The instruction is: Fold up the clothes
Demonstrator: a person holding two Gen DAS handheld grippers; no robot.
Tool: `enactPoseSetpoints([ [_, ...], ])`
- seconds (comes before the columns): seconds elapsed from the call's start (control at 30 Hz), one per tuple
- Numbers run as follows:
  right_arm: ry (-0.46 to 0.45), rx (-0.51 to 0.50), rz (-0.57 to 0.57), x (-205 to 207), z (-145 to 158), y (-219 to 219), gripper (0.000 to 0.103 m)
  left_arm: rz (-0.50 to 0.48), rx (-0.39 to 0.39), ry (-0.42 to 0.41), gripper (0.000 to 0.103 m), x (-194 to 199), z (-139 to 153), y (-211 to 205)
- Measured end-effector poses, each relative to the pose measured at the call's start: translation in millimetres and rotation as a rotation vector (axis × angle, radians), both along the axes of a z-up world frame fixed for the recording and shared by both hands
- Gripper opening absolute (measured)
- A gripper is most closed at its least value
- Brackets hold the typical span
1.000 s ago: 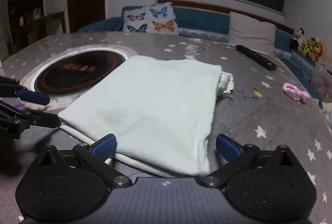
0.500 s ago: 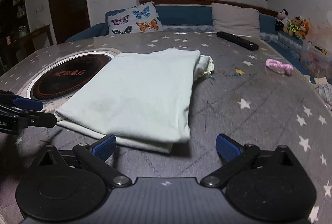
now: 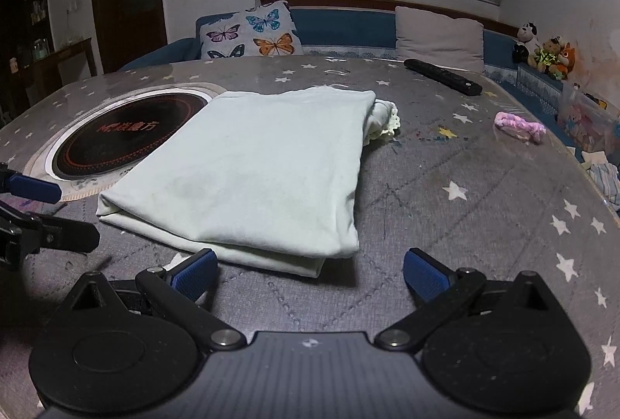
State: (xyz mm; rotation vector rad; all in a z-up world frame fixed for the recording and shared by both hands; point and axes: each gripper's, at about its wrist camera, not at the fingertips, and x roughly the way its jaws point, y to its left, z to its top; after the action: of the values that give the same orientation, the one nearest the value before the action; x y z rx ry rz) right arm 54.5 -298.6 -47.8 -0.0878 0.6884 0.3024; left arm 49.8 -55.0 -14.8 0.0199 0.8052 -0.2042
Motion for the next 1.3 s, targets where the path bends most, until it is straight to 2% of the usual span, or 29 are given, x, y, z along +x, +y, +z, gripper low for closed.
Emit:
enactPoseSetpoints([
  [1.3,0.011,-0.008,0.001,0,0,3,0.103,0.009,0.041,0.004,0.103,2,0,-10],
])
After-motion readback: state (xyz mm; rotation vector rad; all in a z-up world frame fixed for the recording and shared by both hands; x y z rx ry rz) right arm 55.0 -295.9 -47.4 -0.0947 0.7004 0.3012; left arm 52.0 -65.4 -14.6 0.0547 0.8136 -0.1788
